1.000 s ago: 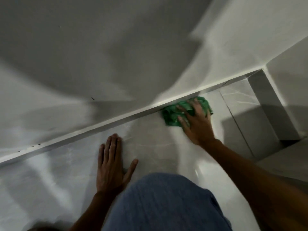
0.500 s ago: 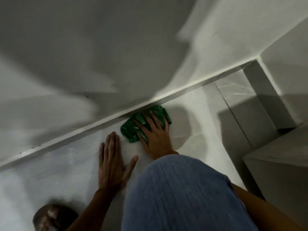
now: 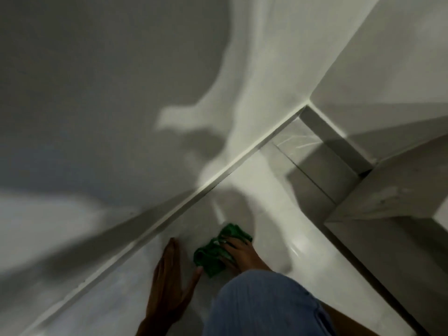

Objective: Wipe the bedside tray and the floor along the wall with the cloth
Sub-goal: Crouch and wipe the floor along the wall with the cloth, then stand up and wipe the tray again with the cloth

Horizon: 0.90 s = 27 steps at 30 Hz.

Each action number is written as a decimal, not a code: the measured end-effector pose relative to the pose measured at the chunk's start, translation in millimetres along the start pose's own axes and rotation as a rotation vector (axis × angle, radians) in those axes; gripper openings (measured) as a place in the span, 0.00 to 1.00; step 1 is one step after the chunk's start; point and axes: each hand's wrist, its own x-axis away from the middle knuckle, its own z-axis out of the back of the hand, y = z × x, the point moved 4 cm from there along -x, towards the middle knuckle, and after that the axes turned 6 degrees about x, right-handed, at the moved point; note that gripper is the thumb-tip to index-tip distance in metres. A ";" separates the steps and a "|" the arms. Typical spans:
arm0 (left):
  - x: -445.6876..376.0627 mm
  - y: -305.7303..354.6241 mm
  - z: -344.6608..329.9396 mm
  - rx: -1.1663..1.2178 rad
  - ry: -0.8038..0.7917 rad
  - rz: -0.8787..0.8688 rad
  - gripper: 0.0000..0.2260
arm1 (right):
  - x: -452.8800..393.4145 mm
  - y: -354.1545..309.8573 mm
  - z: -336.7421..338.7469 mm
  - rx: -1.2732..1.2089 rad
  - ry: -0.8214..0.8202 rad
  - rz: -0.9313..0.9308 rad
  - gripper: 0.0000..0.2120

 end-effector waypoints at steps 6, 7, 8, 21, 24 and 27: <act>73.1 176.7 117.6 -0.116 0.000 -0.257 0.55 | 64.6 -60.8 110.2 -0.817 -0.101 -0.705 0.17; 81.1 192.5 130.0 -0.113 -0.004 -0.286 0.54 | 76.7 -76.7 129.3 -0.931 -0.046 -0.757 0.20; 95.1 218.8 144.7 -0.153 -0.021 -0.348 0.53 | 92.3 -90.5 154.1 -1.001 0.027 -0.800 0.23; 203.9 522.0 141.1 -0.272 -0.076 -0.880 0.40 | 258.7 -214.3 455.6 -1.145 0.726 -0.819 0.19; 225.9 590.4 104.6 -0.242 -0.166 -0.935 0.40 | 304.6 -213.0 512.4 -1.075 0.805 -0.843 0.17; 233.7 632.8 62.8 -0.235 -0.235 -1.006 0.40 | 338.2 -185.7 545.3 -0.980 0.959 -0.887 0.17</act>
